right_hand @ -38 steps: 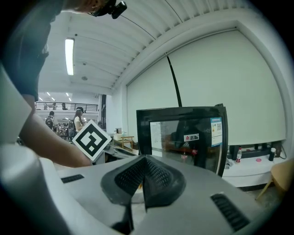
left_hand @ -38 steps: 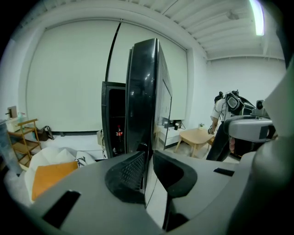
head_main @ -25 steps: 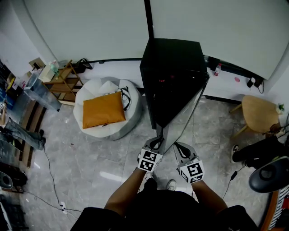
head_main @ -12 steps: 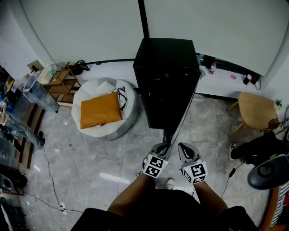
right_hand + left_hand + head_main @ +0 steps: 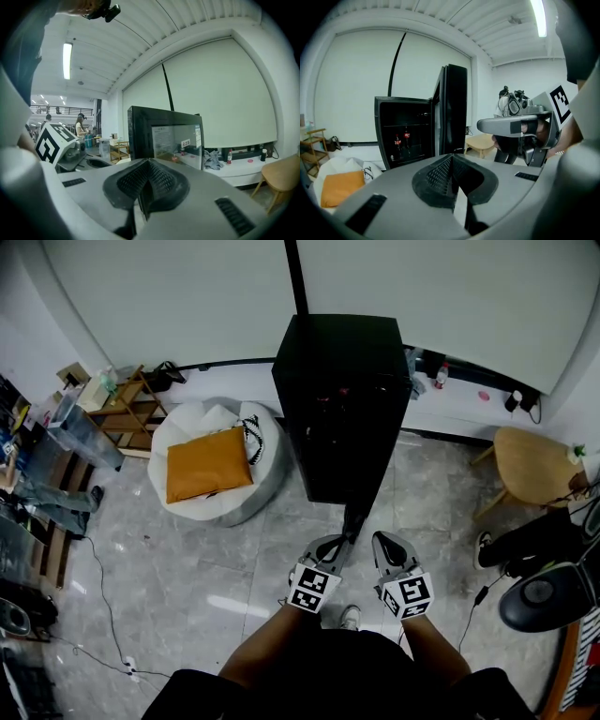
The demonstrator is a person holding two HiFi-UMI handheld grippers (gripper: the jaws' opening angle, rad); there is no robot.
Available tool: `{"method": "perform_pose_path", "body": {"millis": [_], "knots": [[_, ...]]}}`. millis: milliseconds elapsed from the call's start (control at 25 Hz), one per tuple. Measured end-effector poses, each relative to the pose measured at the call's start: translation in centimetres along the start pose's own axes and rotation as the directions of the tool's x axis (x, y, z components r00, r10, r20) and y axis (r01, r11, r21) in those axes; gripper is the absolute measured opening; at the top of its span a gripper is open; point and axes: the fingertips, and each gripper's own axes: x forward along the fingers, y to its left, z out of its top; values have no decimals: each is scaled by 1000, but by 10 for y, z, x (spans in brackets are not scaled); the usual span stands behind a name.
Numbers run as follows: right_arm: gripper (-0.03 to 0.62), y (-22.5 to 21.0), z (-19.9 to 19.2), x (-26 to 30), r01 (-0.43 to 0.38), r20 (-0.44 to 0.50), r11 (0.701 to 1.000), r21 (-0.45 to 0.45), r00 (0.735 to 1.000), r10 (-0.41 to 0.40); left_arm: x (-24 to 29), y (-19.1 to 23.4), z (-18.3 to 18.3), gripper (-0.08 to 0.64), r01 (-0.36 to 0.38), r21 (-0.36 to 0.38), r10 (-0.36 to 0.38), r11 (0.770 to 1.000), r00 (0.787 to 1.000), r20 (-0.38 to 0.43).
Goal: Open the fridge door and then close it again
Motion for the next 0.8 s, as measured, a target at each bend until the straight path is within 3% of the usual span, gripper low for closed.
{"method": "perform_pose_path", "body": {"millis": [320,800], "knots": [[18,1,3,10,-25,10,1000,17,1000,25,-15,35,8,21,-109,-35,110,993,993,33],[18,7,7,30,-28,19,999,22,999,28,-32,62,8,21,-145,-52,147,988,988,43]]}}
